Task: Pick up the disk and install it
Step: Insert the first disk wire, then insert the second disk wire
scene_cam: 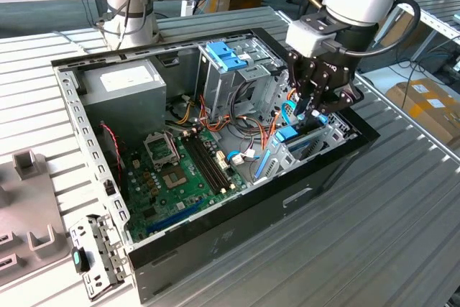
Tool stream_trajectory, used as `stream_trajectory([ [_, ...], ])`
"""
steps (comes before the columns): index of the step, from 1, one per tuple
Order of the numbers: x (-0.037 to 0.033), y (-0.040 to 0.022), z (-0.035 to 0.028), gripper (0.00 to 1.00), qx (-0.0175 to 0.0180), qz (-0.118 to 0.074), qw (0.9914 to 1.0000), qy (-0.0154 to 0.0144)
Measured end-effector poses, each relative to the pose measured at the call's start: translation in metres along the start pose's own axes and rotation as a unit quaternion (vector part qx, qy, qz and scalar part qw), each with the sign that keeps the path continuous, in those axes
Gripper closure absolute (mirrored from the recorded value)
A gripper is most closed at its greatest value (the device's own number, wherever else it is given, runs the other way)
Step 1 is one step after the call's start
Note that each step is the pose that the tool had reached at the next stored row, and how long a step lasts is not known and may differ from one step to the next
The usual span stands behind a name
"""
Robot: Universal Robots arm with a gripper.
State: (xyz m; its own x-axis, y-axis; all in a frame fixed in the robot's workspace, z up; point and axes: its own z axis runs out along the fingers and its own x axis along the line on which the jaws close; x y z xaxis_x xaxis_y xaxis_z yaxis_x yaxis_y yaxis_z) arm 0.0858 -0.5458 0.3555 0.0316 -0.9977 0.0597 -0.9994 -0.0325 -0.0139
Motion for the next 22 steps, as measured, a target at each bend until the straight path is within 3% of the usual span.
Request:
stream_trajectory([
  [1, -0.0001, 0.0000, 0.0000, 0.71, -0.0046, 0.000, 0.99999, -0.0002],
  [3, 0.0000, 0.0000, 0.0000, 0.71, -0.0053, 0.000, 0.99999, -0.0001],
  [8, 0.0001, -0.0023, -0.0001, 0.71, -0.0058, 0.000, 0.99998, -0.0001],
  [16, 0.0006, -0.0183, -0.0006, 0.71, -0.0057, 0.000, 0.99998, -0.0014],
  [22, 0.0006, -0.0199, -0.0006, 0.71, -0.0058, 0.000, 0.99998, -0.0014],
])
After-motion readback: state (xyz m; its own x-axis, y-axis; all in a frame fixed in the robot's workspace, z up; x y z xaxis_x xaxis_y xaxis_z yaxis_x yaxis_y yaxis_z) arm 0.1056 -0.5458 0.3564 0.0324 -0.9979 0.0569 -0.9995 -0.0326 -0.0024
